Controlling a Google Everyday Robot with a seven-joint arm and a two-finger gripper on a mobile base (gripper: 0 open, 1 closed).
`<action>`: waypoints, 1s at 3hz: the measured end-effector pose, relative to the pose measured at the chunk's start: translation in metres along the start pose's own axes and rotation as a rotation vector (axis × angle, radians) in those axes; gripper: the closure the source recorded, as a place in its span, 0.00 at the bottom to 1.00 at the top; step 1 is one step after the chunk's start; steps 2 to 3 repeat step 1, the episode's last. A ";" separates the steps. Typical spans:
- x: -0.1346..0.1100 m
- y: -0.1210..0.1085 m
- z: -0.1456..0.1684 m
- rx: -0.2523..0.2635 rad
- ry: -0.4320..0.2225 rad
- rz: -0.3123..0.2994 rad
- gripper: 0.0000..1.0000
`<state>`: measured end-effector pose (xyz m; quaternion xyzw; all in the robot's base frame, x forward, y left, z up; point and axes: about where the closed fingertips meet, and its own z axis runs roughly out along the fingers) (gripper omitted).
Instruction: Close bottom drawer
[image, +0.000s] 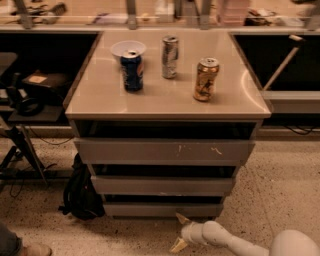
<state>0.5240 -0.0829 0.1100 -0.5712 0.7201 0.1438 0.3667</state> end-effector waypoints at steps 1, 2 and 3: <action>0.000 0.001 0.000 0.000 0.000 0.000 0.00; 0.000 0.001 0.000 0.000 0.000 0.000 0.00; 0.000 0.001 0.000 0.000 0.000 0.000 0.00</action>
Offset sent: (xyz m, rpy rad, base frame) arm 0.0000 0.0000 0.0000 0.0000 0.0000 0.0000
